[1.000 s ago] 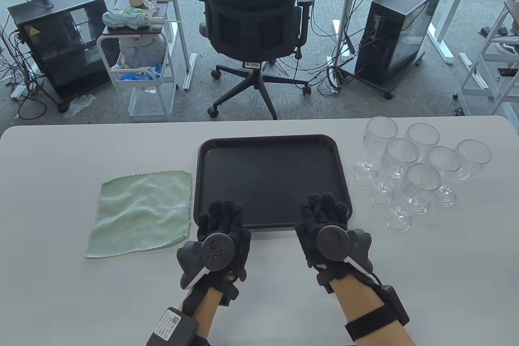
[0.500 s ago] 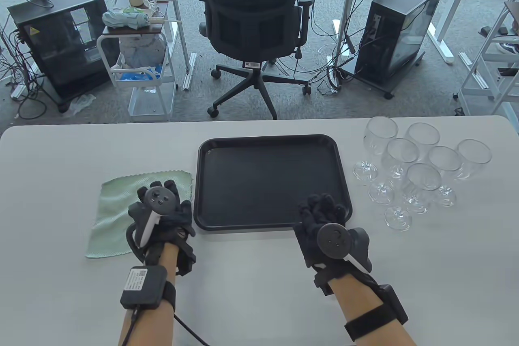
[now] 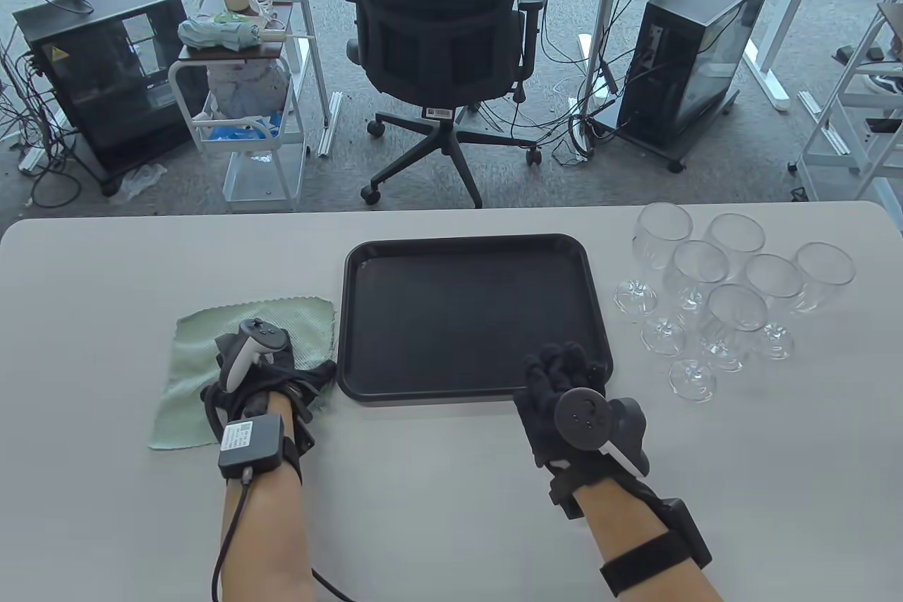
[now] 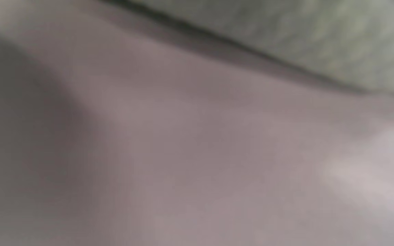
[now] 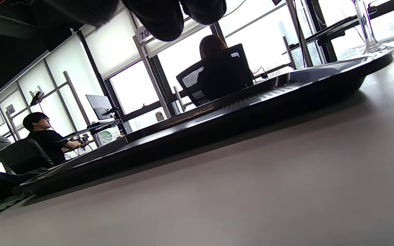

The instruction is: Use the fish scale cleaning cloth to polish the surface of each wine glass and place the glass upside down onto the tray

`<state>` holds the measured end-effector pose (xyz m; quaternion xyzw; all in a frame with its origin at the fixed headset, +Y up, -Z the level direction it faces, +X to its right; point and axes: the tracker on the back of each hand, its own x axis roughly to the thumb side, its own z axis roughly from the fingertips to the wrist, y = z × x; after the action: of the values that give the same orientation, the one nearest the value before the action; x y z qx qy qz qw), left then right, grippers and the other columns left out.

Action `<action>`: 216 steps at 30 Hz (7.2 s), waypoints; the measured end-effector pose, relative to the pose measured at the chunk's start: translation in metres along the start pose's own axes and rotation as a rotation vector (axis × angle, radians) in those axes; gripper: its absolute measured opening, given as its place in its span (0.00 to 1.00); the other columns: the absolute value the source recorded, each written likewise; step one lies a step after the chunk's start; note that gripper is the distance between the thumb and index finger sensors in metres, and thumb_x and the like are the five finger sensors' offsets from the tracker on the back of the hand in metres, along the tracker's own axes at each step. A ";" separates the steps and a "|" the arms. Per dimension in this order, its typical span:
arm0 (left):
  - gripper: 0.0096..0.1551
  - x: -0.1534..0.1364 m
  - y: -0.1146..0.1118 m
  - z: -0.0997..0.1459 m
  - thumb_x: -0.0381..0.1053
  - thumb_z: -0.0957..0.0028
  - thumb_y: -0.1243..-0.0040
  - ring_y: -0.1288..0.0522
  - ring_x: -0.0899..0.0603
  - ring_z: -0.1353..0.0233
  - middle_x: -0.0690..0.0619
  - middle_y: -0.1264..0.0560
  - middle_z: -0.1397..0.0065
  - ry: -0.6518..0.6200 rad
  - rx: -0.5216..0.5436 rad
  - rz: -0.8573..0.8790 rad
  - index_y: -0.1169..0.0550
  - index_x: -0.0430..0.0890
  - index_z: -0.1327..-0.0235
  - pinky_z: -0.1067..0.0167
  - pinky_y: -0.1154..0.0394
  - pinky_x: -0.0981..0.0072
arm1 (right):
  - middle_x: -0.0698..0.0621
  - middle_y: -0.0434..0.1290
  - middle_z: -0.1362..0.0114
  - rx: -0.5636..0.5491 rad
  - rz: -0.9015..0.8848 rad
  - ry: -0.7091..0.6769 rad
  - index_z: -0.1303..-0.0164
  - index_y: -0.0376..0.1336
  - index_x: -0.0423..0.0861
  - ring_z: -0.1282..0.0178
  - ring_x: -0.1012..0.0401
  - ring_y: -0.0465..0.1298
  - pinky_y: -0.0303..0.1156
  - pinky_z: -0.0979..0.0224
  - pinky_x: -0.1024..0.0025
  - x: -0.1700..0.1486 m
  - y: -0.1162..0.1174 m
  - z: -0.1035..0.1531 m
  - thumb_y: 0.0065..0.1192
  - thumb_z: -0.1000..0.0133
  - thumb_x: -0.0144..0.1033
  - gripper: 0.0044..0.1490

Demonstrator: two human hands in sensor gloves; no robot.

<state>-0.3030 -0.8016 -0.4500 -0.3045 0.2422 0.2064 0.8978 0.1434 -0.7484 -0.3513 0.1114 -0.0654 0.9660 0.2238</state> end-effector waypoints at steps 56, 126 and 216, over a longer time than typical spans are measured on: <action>0.35 0.030 -0.036 0.148 0.67 0.35 0.63 0.63 0.34 0.13 0.54 0.58 0.10 -1.194 -0.354 1.559 0.50 0.62 0.16 0.26 0.64 0.25 | 0.35 0.36 0.17 -0.194 -0.271 0.990 0.19 0.43 0.49 0.23 0.34 0.34 0.43 0.26 0.33 -0.179 -0.062 0.030 0.68 0.50 0.73 0.63; 0.38 0.084 -0.072 0.202 0.73 0.50 0.34 0.33 0.34 0.26 0.49 0.38 0.20 -1.394 0.362 0.826 0.31 0.59 0.30 0.47 0.19 0.36 | 0.42 0.53 0.15 -0.225 -0.758 -0.295 0.19 0.38 0.63 0.31 0.41 0.74 0.80 0.39 0.46 -0.032 -0.059 0.028 0.74 0.49 0.63 0.60; 0.36 0.080 -0.066 0.203 0.76 0.45 0.45 0.30 0.34 0.27 0.49 0.36 0.20 -1.363 0.276 0.802 0.30 0.60 0.28 0.54 0.17 0.43 | 0.39 0.50 0.20 -0.364 -0.256 -0.530 0.23 0.27 0.56 0.44 0.47 0.76 0.82 0.49 0.59 -0.007 -0.066 0.044 0.64 0.46 0.66 0.64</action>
<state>-0.1427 -0.7005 -0.3242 0.1126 -0.2449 0.6220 0.7352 0.1867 -0.7001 -0.3055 0.3242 -0.2782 0.8400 0.3345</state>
